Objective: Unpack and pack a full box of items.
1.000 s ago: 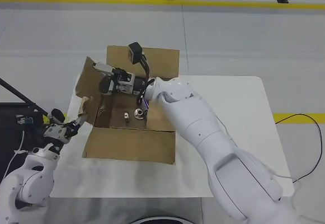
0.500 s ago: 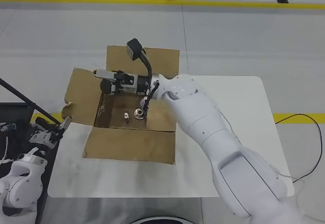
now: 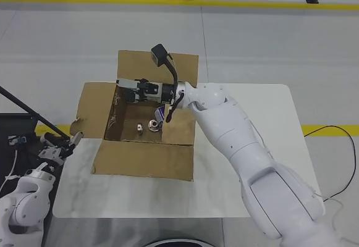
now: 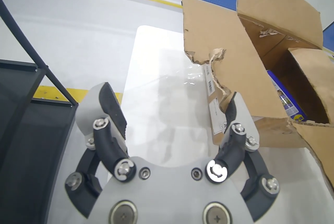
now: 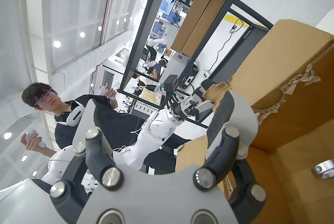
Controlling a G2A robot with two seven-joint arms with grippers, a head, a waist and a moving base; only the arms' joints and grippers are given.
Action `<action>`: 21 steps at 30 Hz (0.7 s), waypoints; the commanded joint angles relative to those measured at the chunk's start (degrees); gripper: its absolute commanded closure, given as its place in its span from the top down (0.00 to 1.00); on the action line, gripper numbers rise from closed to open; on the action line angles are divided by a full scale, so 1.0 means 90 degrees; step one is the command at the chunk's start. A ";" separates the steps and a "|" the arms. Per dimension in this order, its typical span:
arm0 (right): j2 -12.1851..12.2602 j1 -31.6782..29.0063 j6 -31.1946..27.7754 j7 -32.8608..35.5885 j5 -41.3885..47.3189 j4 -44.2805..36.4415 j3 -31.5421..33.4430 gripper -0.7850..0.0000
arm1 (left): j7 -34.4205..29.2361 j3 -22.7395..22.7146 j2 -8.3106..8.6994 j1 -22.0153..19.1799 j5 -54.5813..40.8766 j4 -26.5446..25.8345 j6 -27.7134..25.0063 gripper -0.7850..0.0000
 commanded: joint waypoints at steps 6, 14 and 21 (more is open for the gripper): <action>0.0000 0.0000 0.0000 0.0000 0.0000 0.0000 0.0000 1.00 | -0.0042 -0.0031 -0.0006 0.0000 -0.0235 -0.0098 -0.0106 1.00; 0.0178 -0.0390 -0.0008 -0.0205 -0.0443 -0.0899 0.0071 1.00 | -0.0301 -0.0242 0.0003 -0.0123 -0.0874 -0.0495 -0.0206 1.00; 0.0601 -0.0882 0.0189 -0.0270 -0.1146 -0.2126 0.0512 1.00 | -0.0652 -0.0418 0.0021 -0.0374 -0.1648 -0.1027 -0.0185 1.00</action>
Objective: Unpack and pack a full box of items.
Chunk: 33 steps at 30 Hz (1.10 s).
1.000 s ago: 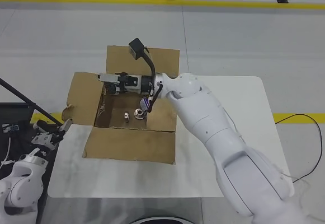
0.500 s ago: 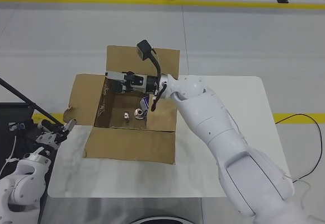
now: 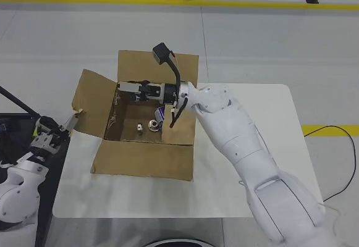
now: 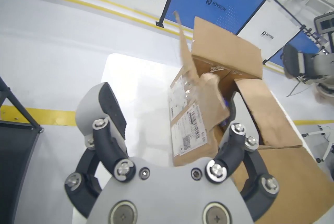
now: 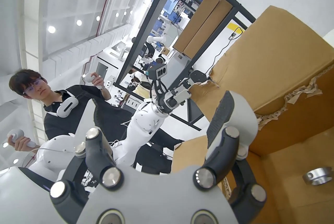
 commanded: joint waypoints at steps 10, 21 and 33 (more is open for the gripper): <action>0.0809 -0.1793 0.1343 0.0503 -0.1283 -0.3504 0.1286 1.00 | -0.1103 0.0254 0.0053 -0.0518 -0.1297 -0.1010 0.0187 1.00; 0.1262 -0.3400 0.1932 0.0849 -0.1681 -0.5716 0.2357 1.00 | -0.1815 0.2037 0.0051 -0.1612 -0.1479 -0.0875 0.0782 1.00; 0.1321 -0.3638 0.2033 0.0881 -0.1705 -0.6016 0.2487 1.00 | -0.2455 0.2649 0.0024 -0.2179 -0.2277 -0.0386 0.1125 1.00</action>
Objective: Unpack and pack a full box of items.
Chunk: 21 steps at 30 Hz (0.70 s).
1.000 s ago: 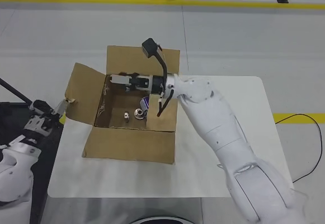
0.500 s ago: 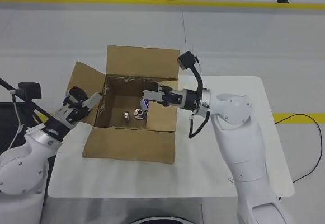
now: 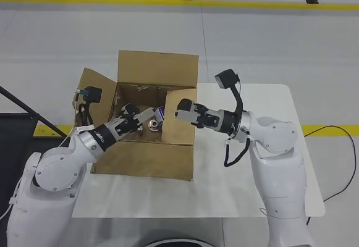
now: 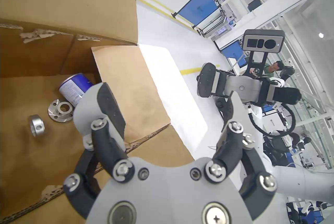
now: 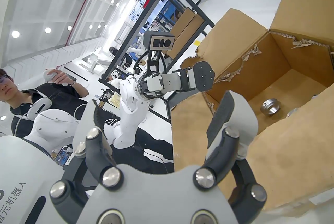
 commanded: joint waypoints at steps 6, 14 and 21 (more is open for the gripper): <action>0.0000 0.0000 0.0000 0.0000 0.0000 -0.0001 0.0000 1.00 | 0.0049 0.0139 -0.0010 0.0023 -0.0019 0.0115 0.0120 1.00; 0.0089 -0.0230 -0.0186 -0.0399 -0.0049 -0.0235 0.0114 1.00 | -0.0119 0.0968 -0.0091 -0.0832 -0.0193 0.0949 0.0960 1.00; 0.0241 -0.0782 -0.0334 -0.0952 -0.0026 -0.0762 0.0693 1.00 | -0.0836 0.1286 -0.0144 -0.1639 -0.1122 0.2085 0.1172 1.00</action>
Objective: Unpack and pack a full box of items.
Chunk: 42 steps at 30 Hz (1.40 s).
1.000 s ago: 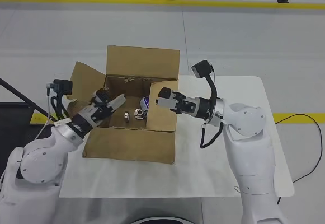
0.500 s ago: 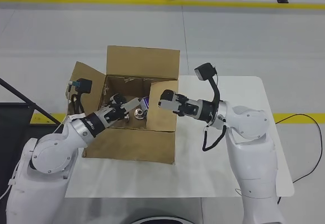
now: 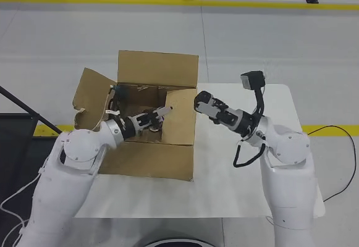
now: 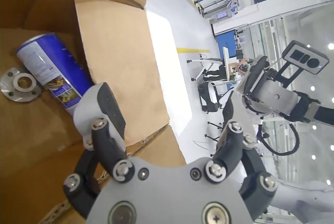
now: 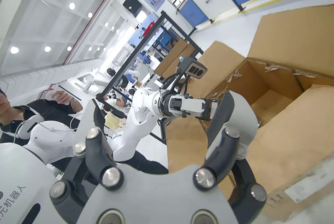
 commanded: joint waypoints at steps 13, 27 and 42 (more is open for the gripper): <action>0.0255 -0.0462 -0.0021 -0.0061 0.0246 -0.0443 0.0423 1.00 | -0.0314 0.0755 -0.0037 -0.0785 0.0479 0.1245 -0.0040 1.00; 0.0425 -0.0388 -0.0166 -0.0139 0.0678 -0.0333 0.0285 1.00 | -0.0376 0.0841 -0.0048 -0.0737 -0.0119 0.1606 -0.0866 1.00; 0.0593 -0.0249 -0.0265 -0.0227 0.0906 -0.0168 0.0123 1.00 | -0.0219 0.0689 -0.0041 -0.0787 -0.0759 0.1464 -0.0922 1.00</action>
